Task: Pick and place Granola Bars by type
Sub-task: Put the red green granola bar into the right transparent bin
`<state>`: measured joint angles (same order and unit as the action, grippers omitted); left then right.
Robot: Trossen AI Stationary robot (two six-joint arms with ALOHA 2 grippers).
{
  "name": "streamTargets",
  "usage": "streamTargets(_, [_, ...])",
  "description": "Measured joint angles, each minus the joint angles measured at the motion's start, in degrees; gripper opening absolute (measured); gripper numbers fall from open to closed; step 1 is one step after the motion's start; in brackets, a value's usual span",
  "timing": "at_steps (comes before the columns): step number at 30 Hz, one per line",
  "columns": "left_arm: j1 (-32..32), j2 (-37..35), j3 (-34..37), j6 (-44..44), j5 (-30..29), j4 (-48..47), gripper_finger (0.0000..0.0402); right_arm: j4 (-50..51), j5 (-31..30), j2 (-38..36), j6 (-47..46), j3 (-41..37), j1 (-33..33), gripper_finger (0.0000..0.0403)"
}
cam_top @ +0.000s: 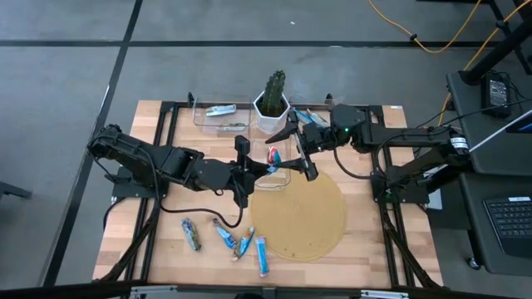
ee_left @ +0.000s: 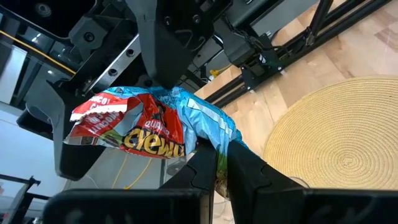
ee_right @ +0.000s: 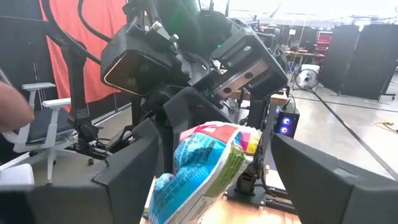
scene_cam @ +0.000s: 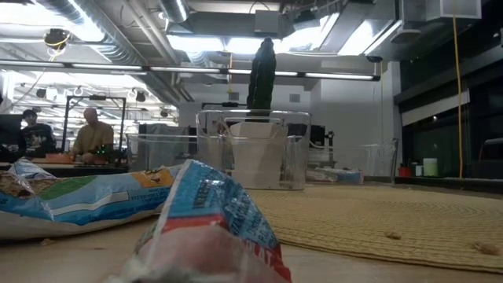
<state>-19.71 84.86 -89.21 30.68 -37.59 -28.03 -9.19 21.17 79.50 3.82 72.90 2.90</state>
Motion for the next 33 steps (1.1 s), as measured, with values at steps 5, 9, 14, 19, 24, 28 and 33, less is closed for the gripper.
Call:
streamTargets(5, [0.0,0.0,0.0,-0.1,0.2,0.0,0.0017,0.0,0.1,0.0,1.2,0.0,0.0,0.0261])
streamTargets(9, [0.0,0.0,0.0,-0.1,0.1,0.0,0.0017,0.0,0.1,0.0,1.7,0.0,0.0,0.0209])
streamTargets(14, [0.0,0.0,0.0,-0.2,0.1,0.0,0.0017,0.0,0.1,0.0,2.7,0.0,0.0,0.0143])
streamTargets(19, [0.0,0.0,0.0,-0.9,0.0,0.0,0.0017,-0.3,0.2,0.0,2.9,0.0,0.0,0.0088])
streamTargets(24, [0.0,0.0,0.0,-1.6,0.0,0.0,0.0025,-0.6,0.2,0.0,4.3,0.0,0.0,0.0051])
streamTargets(28, [0.0,0.0,-0.1,-2.4,0.0,-0.6,0.0048,-0.6,0.1,0.0,4.5,0.0,0.2,0.0042])
streamTargets(33, [-0.3,0.0,-0.1,-3.0,-1.4,-2.0,0.0092,-0.7,0.1,0.0,4.3,0.0,1.0,0.0048])
